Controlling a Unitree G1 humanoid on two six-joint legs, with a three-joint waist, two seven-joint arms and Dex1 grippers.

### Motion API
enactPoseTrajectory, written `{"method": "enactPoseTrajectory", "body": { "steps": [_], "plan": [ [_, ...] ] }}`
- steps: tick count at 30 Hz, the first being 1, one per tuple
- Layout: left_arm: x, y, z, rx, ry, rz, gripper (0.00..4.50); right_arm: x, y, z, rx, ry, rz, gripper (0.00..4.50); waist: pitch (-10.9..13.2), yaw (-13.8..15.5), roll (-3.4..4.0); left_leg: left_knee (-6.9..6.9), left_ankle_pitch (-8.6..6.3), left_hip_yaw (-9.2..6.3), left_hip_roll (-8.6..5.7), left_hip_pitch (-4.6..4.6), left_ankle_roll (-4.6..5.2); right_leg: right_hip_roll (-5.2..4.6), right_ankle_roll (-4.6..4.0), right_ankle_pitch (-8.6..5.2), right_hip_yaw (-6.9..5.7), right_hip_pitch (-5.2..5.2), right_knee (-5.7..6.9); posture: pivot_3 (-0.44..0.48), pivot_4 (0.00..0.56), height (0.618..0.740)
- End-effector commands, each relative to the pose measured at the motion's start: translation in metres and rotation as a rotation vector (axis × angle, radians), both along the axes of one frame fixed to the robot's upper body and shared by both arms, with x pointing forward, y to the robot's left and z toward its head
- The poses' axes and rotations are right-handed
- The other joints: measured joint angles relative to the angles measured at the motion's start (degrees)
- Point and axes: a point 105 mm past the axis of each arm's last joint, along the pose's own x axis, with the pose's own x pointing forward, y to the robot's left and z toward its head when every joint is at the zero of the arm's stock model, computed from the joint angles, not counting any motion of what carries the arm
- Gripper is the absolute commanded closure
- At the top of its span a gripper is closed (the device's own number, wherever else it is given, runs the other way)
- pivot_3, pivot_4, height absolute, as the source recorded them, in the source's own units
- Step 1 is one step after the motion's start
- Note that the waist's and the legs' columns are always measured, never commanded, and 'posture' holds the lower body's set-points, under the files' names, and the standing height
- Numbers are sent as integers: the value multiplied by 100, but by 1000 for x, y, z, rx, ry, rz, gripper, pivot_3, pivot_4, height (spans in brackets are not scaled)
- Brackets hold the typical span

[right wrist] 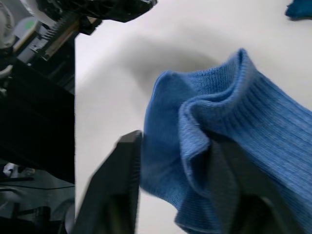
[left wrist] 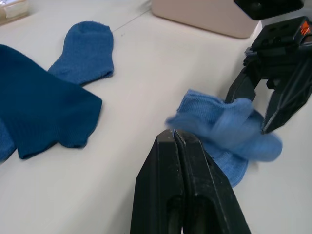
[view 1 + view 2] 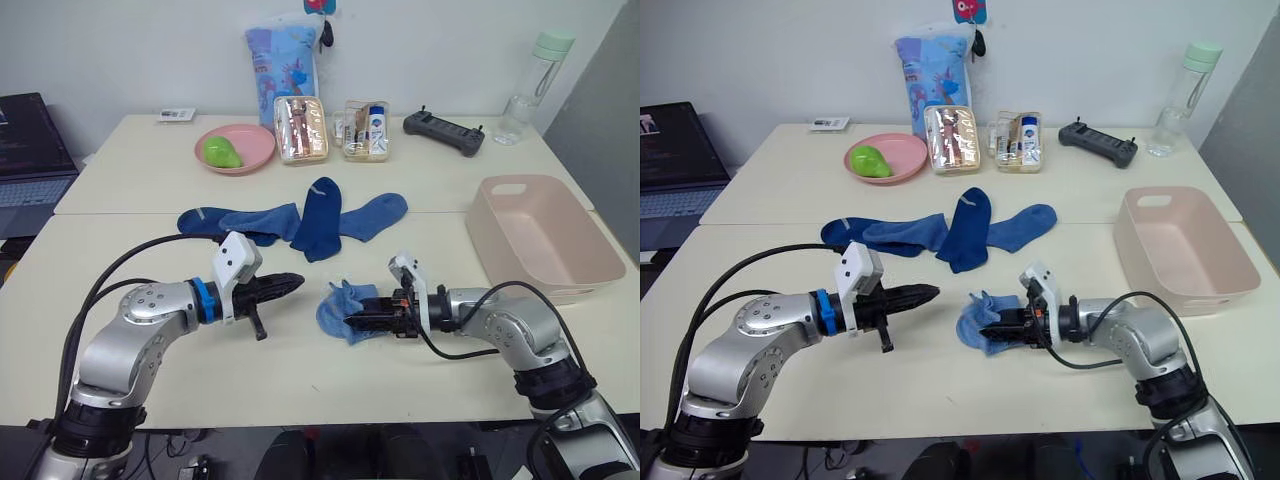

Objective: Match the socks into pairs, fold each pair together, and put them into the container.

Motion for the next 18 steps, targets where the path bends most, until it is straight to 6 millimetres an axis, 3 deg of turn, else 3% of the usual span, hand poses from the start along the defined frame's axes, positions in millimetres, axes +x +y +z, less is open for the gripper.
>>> {"method": "enactPoseTrajectory", "body": {
  "steps": [1, 2, 6, 11, 14, 18],
  "plan": [
    [-4, -16, 18, -39, -64, -50, 4500, -2, 1, 30, 76, -52, 26, 1175, 0, -1, 0, 0, 0, 0, 0, -1, 0, 0, 0, 0, 0, 0, 1, 0, 150, 740],
    [-3, -20, 19, -49, -66, -57, 4500, -3, -1, 37, 100, -42, 31, 890, 0, -4, 0, 1, 0, 1, 0, -1, 0, 0, 0, 0, 1, 0, 1, 0, 150, 740],
    [-2, -34, 13, -66, -57, -86, 4500, -6, -15, 54, 141, -31, 26, 890, 0, -3, 0, -1, 0, 2, -1, -1, 0, 0, 0, 0, 1, 0, 1, 0, 150, 740],
    [3, -50, -1, -79, -32, -107, 4500, 8, -33, 44, 75, -39, -80, 890, 0, -1, 0, -2, 0, 2, -1, 0, 0, 0, 0, 0, 0, 0, 0, 0, 150, 740],
    [-1, -50, -37, 36, 26, -111, 4500, 23, -39, 25, -33, -55, -174, 890, 0, -12, 0, -1, 0, 7, -3, 1, 0, 0, 0, 0, 5, 2, 0, 0, 150, 740],
    [-7, -36, -70, 130, 78, -90, 4500, 25, -36, 14, -77, -45, -181, 890, 0, -35, 0, -5, 0, 10, -1, 0, 0, 0, -1, 0, 7, -7, 3, 0, 150, 740]
  ]
}}
